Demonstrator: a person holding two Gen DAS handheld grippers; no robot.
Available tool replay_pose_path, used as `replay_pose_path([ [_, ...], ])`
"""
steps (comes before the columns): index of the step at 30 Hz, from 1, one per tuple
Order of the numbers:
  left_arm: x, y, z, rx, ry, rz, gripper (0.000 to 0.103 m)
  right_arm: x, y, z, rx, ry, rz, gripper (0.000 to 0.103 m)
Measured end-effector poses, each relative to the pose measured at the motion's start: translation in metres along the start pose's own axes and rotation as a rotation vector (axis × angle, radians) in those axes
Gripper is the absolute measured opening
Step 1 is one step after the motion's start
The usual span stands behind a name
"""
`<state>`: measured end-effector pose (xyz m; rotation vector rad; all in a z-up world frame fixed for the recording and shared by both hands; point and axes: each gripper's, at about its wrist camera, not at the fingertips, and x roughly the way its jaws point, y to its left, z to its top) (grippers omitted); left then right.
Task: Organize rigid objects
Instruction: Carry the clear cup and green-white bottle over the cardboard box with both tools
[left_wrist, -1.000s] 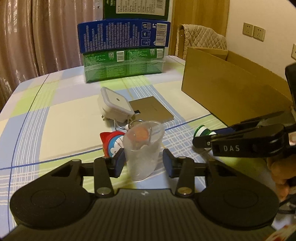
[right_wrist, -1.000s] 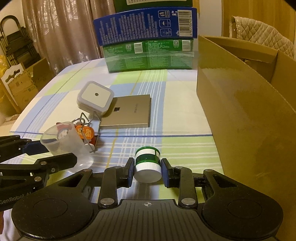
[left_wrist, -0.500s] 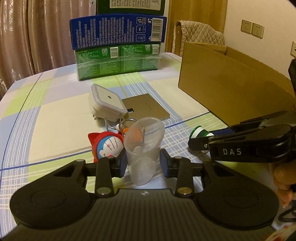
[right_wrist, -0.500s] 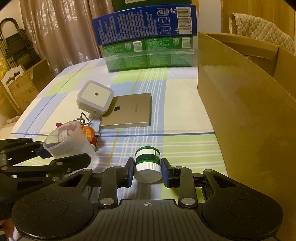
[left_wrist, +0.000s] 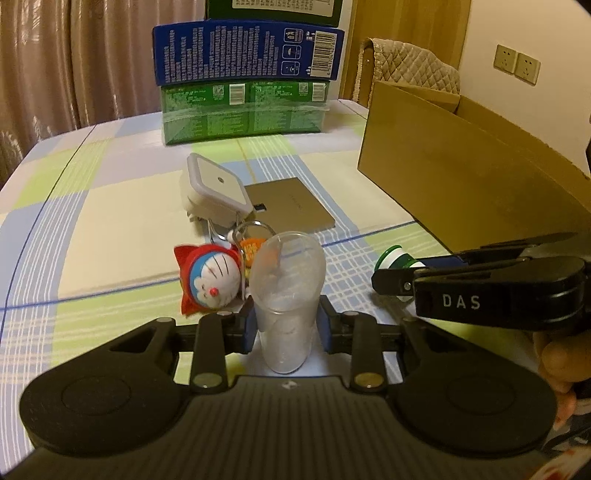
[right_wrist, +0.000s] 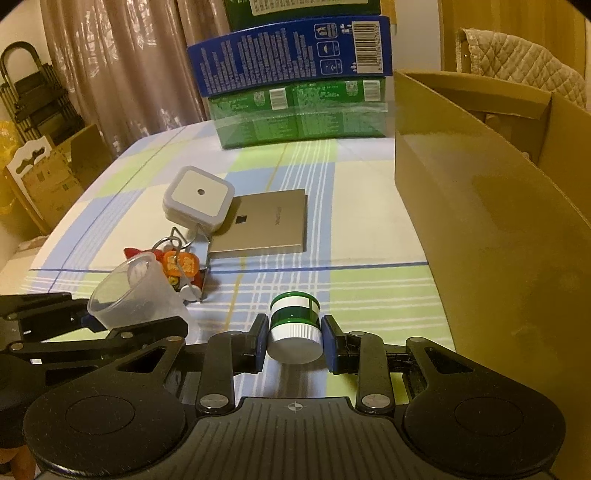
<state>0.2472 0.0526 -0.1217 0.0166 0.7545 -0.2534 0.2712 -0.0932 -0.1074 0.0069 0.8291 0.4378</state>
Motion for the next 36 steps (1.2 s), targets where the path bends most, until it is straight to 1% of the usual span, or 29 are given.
replay_pose_path([
  [8,-0.028,-0.012,-0.002,-0.016,-0.009,0.042,0.028,-0.036,0.003,-0.012,-0.007,-0.020,-0.004,0.027],
  [11,-0.048,-0.018,-0.004,-0.050,-0.016,0.065,0.028,-0.055,0.006,-0.016,-0.026,-0.035,-0.006,0.027],
  [18,-0.096,-0.036,-0.006,-0.113,-0.018,0.084,0.028,-0.107,0.011,-0.024,-0.014,-0.066,0.015,0.027],
  [20,-0.109,-0.043,-0.006,-0.129,-0.026,0.081,0.028,-0.121,0.012,-0.027,-0.006,-0.075,0.018,0.027],
  [26,-0.140,-0.065,-0.005,-0.133,-0.045,0.070,0.028,-0.162,0.013,-0.032,0.001,-0.109,0.017,0.027],
  [33,-0.164,-0.084,-0.005,-0.137,-0.058,0.053,0.028,-0.195,0.015,-0.033,-0.003,-0.146,0.016,0.027],
  [36,-0.173,-0.091,-0.003,-0.140,-0.070,0.029,0.028,-0.207,0.013,-0.034,0.005,-0.160,0.013,0.027],
])
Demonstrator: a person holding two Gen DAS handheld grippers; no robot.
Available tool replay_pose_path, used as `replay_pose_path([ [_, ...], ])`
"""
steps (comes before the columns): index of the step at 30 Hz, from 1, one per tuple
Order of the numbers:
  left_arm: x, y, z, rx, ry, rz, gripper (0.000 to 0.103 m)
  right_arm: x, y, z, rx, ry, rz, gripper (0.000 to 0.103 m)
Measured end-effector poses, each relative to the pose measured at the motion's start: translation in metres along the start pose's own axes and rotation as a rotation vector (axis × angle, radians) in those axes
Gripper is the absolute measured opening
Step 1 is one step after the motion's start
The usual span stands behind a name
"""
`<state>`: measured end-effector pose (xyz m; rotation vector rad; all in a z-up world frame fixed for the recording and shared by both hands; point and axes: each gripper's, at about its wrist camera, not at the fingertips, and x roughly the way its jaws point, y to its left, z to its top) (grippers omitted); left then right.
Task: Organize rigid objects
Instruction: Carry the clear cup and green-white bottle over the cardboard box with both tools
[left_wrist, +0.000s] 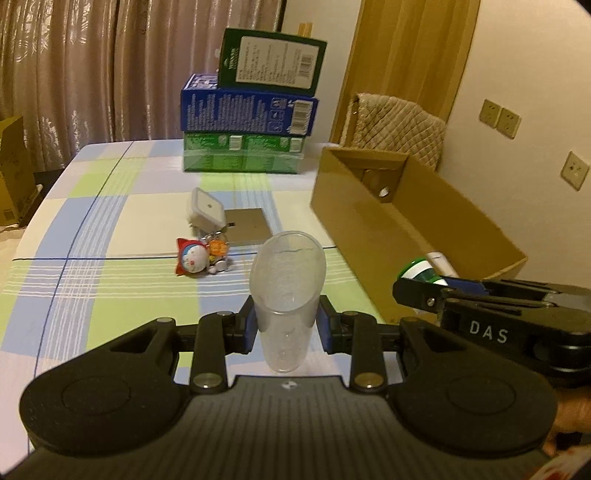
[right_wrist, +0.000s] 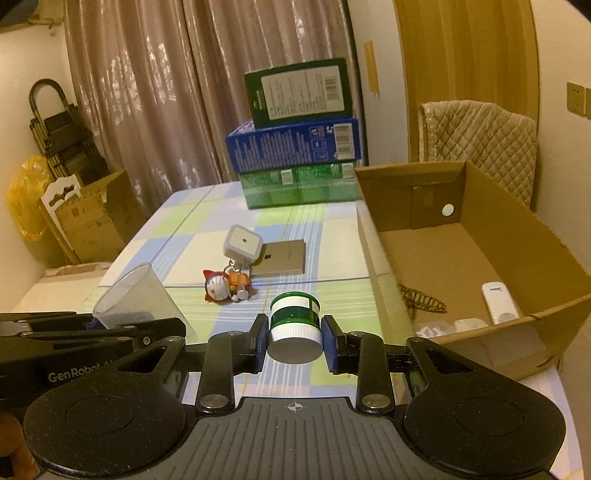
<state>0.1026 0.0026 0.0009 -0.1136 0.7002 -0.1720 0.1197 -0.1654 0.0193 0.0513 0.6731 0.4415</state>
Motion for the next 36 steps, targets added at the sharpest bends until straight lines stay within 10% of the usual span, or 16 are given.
replay_pose_path([
  [17,-0.003,-0.071,0.032,0.082,-0.040,-0.125,0.028,-0.060,-0.076,0.017,0.065,-0.096,-0.145,0.027],
  [36,0.090,-0.151,0.075,0.223,0.012,-0.189,0.028,-0.030,-0.184,0.044,0.093,-0.058,-0.213,0.027],
])
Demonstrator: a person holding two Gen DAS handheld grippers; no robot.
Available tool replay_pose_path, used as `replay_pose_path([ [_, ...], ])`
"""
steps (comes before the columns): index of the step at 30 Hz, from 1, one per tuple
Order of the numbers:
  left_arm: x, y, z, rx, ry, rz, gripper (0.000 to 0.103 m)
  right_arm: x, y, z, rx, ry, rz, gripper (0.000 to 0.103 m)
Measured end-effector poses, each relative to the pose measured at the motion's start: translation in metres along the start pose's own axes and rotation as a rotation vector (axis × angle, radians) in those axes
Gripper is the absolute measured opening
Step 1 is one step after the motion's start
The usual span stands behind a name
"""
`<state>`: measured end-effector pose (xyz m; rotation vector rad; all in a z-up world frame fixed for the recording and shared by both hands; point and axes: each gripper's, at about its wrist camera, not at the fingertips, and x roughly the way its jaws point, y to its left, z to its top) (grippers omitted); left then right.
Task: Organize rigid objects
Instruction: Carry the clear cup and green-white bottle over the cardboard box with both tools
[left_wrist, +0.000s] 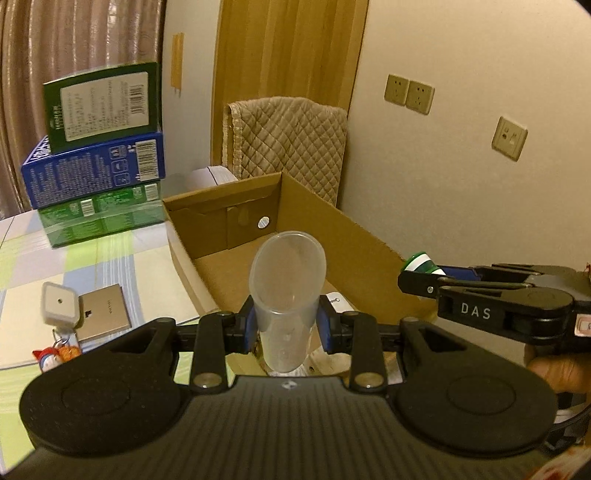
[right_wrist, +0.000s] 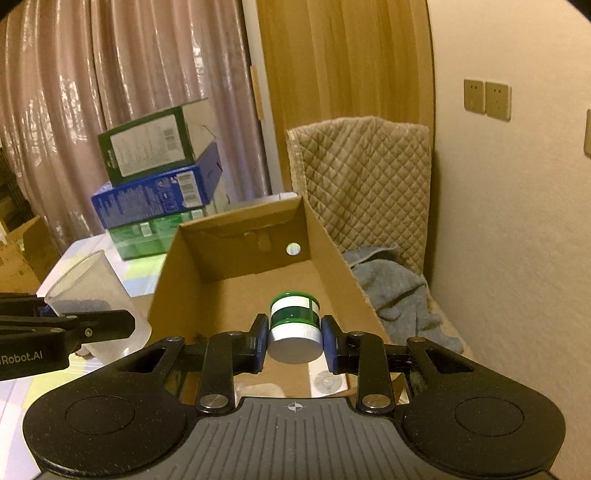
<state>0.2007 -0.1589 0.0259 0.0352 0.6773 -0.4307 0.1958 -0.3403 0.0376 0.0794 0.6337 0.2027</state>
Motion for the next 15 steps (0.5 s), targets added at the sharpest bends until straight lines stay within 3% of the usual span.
replay_pose_path([
  [15,0.060,0.003,0.016,0.036,0.054,0.006,0.028,0.049,-0.018,0.011,0.015,0.056,0.025,0.027],
])
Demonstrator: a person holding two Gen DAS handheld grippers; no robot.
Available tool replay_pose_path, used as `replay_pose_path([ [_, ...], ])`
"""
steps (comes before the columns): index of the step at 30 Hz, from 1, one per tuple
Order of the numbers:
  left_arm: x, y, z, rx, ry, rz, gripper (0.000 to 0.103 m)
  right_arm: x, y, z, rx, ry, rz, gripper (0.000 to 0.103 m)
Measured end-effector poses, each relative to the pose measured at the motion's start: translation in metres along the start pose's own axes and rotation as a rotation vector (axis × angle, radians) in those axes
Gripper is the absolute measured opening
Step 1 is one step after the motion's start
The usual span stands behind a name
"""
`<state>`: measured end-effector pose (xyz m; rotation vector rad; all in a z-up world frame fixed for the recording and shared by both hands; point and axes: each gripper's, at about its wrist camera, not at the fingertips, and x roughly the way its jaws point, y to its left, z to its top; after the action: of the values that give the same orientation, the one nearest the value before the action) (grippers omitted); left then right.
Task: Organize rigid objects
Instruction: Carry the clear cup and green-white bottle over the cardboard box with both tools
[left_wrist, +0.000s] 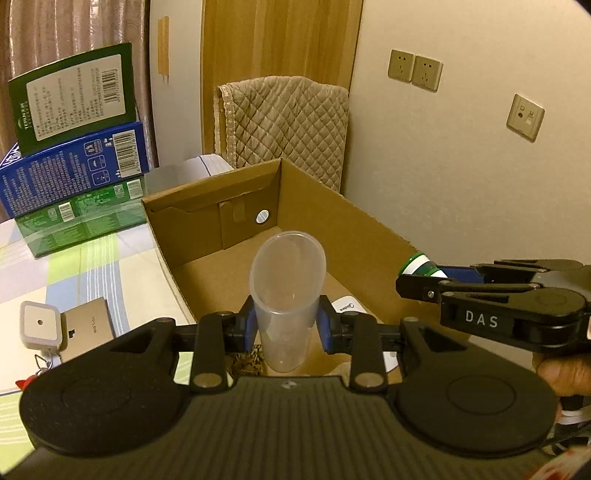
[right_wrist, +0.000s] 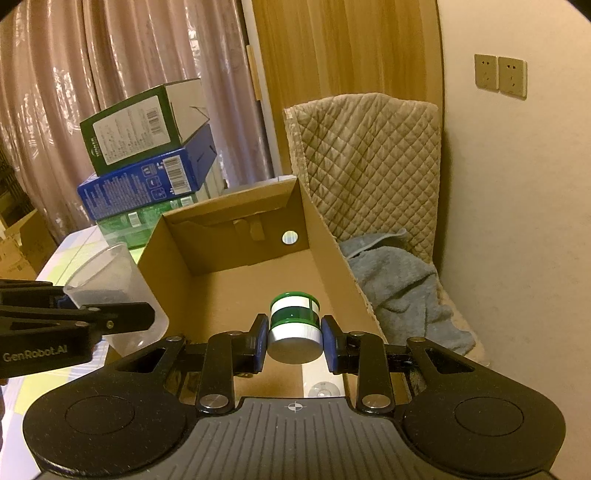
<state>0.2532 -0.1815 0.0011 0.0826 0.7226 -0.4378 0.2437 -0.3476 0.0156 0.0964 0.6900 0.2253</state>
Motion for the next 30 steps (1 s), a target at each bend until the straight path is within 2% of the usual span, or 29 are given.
replay_pose_path([
  [17,0.029,0.004,0.002,0.011,0.038,0.003,0.028,0.016,-0.006,0.000,0.013,0.019,0.002,0.027],
  [30,0.021,0.010,0.009,-0.010,0.011,0.017,0.031,0.015,-0.004,0.003,0.010,0.014,0.006,0.027],
])
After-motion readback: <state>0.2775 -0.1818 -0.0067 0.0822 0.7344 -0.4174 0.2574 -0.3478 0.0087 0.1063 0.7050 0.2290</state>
